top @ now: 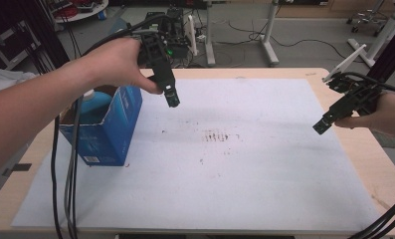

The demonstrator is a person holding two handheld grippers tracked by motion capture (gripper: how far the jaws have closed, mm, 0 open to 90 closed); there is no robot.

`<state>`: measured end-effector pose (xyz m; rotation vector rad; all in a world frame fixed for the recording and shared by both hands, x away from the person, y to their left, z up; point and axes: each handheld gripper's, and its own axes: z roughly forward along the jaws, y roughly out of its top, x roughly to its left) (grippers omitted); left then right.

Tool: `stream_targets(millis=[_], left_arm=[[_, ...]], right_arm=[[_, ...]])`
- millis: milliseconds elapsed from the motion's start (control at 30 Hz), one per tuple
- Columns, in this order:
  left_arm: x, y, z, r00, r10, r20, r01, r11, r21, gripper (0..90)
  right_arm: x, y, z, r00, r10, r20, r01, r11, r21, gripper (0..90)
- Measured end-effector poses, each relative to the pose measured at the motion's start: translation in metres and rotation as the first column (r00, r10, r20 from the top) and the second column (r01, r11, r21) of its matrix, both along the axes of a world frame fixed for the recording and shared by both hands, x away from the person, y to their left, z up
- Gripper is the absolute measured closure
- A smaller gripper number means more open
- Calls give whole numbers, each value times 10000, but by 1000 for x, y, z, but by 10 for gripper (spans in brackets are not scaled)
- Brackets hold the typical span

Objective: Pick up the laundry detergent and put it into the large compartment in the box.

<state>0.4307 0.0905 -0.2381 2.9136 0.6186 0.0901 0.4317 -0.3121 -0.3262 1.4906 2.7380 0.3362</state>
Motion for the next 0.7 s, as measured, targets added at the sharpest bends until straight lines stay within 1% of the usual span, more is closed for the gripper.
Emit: stream_targets(millis=[67,133,300,700], left_arm=[[0,-1,-1,10000,8,48,-8,10000,-18,176],[0,-1,-1,10000,-7,21,7,10000,-28,176],[0,-3,-3,10000,-66,22,66,10000,7,176],[1,-1,-6,10000,-7,-44,7,10000,16,177]], right_arm=[[1,0,-1,10000,64,15,-64,10000,5,131],[1,1,-1,10000,79,-43,-79,10000,-20,130],[2,2,-1,9999,113,-21,-113,9999,16,130],[2,4,-1,9999,167,-25,-167,9999,28,131]])
